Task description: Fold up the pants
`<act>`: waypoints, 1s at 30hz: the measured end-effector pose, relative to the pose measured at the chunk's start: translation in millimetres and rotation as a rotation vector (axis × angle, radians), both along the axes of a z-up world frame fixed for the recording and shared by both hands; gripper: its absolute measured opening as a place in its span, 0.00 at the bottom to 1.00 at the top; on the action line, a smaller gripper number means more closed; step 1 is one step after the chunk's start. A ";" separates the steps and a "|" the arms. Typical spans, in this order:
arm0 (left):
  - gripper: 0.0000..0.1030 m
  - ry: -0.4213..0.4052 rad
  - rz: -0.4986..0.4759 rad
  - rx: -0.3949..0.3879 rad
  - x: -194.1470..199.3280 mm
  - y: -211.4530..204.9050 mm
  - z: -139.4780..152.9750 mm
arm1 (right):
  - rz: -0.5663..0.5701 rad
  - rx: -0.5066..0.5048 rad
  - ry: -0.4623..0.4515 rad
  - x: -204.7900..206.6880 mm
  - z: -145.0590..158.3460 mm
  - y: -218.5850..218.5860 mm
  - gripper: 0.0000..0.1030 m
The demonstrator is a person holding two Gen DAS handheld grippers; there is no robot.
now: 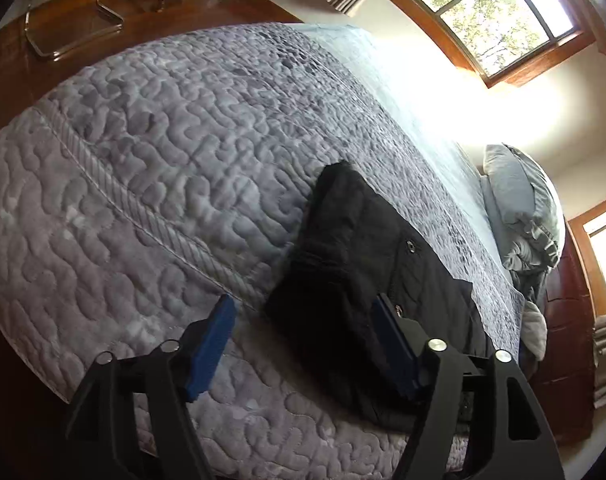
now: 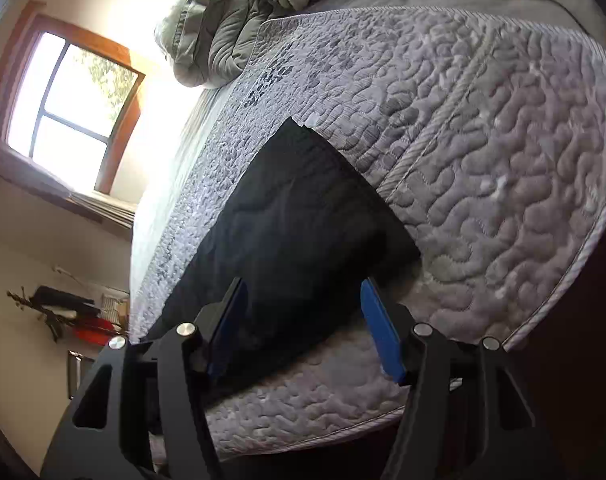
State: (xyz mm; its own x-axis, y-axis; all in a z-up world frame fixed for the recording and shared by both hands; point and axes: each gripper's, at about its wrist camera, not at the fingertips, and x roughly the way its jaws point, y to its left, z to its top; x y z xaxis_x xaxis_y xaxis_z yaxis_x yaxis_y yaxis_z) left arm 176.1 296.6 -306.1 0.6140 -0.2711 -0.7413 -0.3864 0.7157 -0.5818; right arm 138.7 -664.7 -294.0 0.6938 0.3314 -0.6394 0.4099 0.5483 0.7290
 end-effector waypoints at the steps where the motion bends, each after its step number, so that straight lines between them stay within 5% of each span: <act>1: 0.78 -0.003 -0.014 -0.004 2.4 -6.8 1.0 | -0.011 0.038 -0.008 -1.2 -3.1 3.4 0.64; 11: 0.79 0.025 -0.028 -0.107 37.7 -48.1 -16.6 | -0.054 0.202 -0.013 16.3 -26.3 25.0 0.65; 17: 0.34 0.074 -0.028 -0.112 50.6 -57.7 -22.7 | -0.157 0.233 -0.033 21.1 -35.0 9.7 0.63; 20: 0.23 0.082 -0.001 -0.111 49.0 -56.7 -27.3 | -0.182 0.231 -0.035 25.1 -37.4 3.1 0.54; 26: 0.17 0.098 0.021 -0.098 47.9 -56.2 -36.1 | -0.224 0.186 0.069 25.6 -47.0 0.2 0.52; 30: 0.15 0.114 0.017 -0.094 52.7 -59.3 -39.9 | -0.209 0.193 0.053 32.7 -54.1 -1.6 0.52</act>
State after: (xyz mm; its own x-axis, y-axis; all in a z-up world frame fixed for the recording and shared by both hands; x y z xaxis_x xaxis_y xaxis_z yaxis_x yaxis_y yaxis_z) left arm 228.8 237.3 -346.0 0.5326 -0.3327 -0.7783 -0.4658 0.6526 -0.5977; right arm 171.4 -666.4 -348.1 0.7271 0.3039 -0.6156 0.5399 0.3007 0.7862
